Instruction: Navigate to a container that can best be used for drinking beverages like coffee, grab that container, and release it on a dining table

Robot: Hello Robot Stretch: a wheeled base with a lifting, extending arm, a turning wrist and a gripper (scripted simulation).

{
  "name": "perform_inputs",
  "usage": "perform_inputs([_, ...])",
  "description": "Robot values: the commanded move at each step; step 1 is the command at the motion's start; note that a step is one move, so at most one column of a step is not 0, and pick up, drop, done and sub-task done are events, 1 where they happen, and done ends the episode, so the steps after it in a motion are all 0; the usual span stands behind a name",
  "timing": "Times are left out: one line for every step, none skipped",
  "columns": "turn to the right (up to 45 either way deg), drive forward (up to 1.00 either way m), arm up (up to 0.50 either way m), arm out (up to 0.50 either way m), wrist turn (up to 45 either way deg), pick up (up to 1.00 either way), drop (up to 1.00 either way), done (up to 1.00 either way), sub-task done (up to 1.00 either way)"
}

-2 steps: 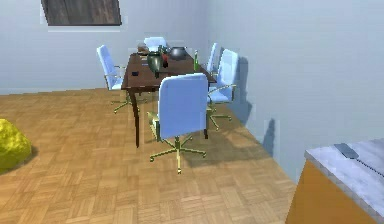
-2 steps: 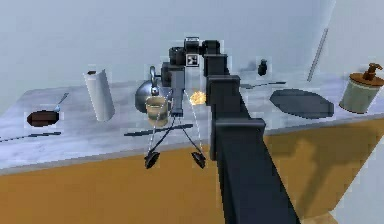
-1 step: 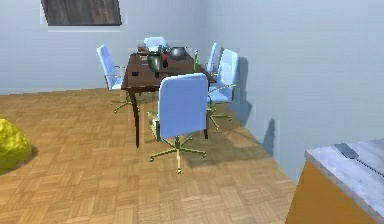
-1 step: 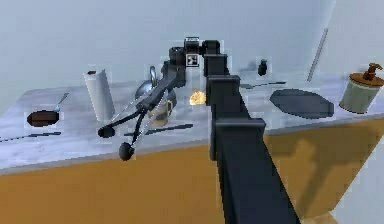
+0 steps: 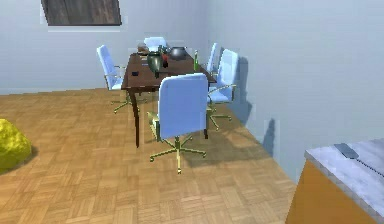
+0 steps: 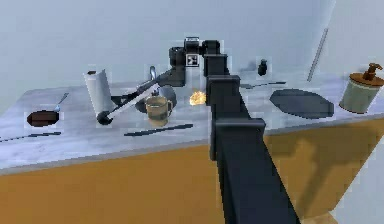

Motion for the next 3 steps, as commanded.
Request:
perform_inputs([0.0, 0.00, 0.00, 0.00, 45.0, 0.00, 0.00, 0.00, 0.00])
perform_inputs([0.0, 0.00, 0.00, 0.00, 9.0, 0.00, 0.00, 0.00, 0.00])
perform_inputs([0.0, 0.00, -0.16, 0.00, 0.0, 0.00, 0.00, 0.00, 0.00])
